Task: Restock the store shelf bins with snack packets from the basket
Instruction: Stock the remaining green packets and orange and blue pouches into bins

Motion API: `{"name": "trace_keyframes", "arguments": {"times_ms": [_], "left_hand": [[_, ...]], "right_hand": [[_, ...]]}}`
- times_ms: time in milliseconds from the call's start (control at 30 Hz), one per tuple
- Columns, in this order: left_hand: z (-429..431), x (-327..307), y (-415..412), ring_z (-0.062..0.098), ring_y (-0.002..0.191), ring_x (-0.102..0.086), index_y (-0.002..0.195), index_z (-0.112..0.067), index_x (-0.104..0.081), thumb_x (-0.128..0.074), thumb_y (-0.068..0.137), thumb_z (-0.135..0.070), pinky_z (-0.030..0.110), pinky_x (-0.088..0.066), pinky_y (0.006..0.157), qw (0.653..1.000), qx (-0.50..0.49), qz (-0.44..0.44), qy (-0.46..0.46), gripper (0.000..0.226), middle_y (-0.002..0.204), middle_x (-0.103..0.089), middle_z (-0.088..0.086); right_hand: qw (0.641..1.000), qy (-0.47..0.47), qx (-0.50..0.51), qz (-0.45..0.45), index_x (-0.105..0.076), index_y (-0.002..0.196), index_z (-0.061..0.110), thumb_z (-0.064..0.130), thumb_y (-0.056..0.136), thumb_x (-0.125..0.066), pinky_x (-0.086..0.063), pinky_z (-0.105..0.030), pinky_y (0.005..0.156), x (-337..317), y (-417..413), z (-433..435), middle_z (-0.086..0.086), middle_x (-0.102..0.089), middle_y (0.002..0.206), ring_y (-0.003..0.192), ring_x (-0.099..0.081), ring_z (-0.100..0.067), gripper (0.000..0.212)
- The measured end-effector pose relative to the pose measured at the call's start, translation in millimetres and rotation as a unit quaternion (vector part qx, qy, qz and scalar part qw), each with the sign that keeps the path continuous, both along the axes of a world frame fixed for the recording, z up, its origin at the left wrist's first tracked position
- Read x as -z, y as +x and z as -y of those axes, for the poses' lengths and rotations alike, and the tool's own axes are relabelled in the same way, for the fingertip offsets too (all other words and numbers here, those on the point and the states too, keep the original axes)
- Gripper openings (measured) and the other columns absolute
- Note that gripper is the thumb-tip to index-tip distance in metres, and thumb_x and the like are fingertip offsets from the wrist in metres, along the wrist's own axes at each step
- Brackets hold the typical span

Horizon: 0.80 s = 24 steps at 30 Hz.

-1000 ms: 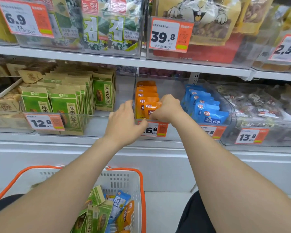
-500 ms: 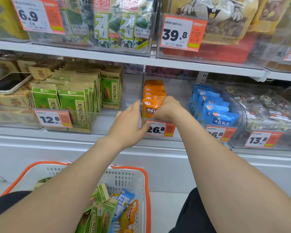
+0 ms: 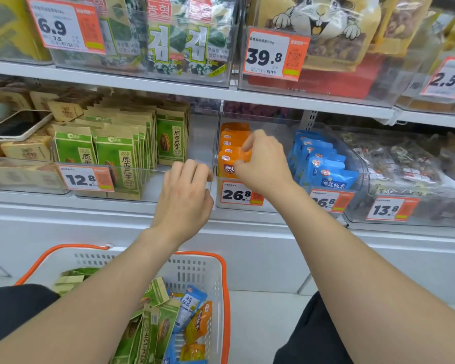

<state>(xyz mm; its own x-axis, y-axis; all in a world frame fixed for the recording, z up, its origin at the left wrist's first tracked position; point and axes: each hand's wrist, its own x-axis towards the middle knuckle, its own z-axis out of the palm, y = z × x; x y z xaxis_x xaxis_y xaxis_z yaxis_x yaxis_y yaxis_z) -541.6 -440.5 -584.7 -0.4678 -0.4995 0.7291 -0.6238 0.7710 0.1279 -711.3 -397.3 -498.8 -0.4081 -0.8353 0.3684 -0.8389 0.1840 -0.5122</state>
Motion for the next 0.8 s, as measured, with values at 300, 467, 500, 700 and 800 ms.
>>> {"name": "trace_keyframes", "arguments": {"times_ms": [300, 467, 500, 700, 800], "left_hand": [[-29, 62, 34, 0.031, 0.093, -0.067, 0.086, -0.026, -0.055, -0.054, 0.096, -0.029, 0.035, -0.048, 0.069, 0.887, 0.003, 0.351, 0.301, 0.011, 0.09, -0.066, -0.002], [-62, 110, 43, 0.027, 0.104, -0.064, 0.111, -0.019, -0.067, -0.054, 0.102, -0.029, 0.035, -0.049, 0.084, 0.732, 0.051, 0.544, 0.407, 0.018, 0.12, -0.067, 0.003], [-65, 120, 44, 0.028, 0.109, -0.065, 0.12, -0.016, -0.068, -0.052, 0.103, -0.031, 0.037, -0.052, 0.086, 0.708, 0.057, 0.573, 0.409, 0.027, 0.125, -0.067, 0.004], [-101, 184, 51, 0.033, 0.125, -0.06, 0.152, -0.023, -0.044, -0.049, 0.105, -0.036, 0.04, -0.051, 0.089, 0.643, 0.112, 0.657, 0.377, 0.049, 0.146, -0.055, 0.007], [-123, 211, 52, 0.033, 0.135, -0.054, 0.159, -0.019, -0.031, -0.055, 0.104, -0.028, 0.044, -0.052, 0.093, 0.649, 0.151, 0.651, 0.363, 0.06, 0.16, -0.04, 0.005]], "right_hand": [[0.838, 0.413, -0.302, -0.192, -0.072, 0.094, 0.008, 0.012, 0.089, -0.057, -0.058, -0.038, 0.074, 72, 65, -58, -0.008, -0.071, 0.093, 0.088, -0.067, -0.028, 0.016], [0.711, 0.533, -0.359, -0.285, -0.04, 0.07, 0.02, 0.013, 0.099, -0.058, -0.052, -0.038, 0.078, 127, 98, -88, 0.002, -0.047, 0.077, 0.075, -0.052, -0.022, 0.035], [0.699, 0.548, -0.358, -0.289, -0.034, 0.069, 0.022, 0.013, 0.1, -0.057, -0.05, -0.037, 0.077, 137, 101, -92, 0.002, -0.044, 0.077, 0.074, -0.049, -0.02, 0.039], [0.662, 0.583, -0.307, -0.357, -0.059, 0.116, 0.019, 0.026, 0.096, -0.067, -0.052, -0.037, 0.091, 181, 101, -104, -0.008, -0.053, 0.124, 0.114, -0.054, -0.027, 0.023], [0.681, 0.569, -0.288, -0.361, -0.051, 0.142, 0.018, 0.023, 0.093, -0.069, -0.045, -0.042, 0.094, 187, 93, -100, -0.013, -0.038, 0.144, 0.131, -0.04, -0.033, 0.052]]}}
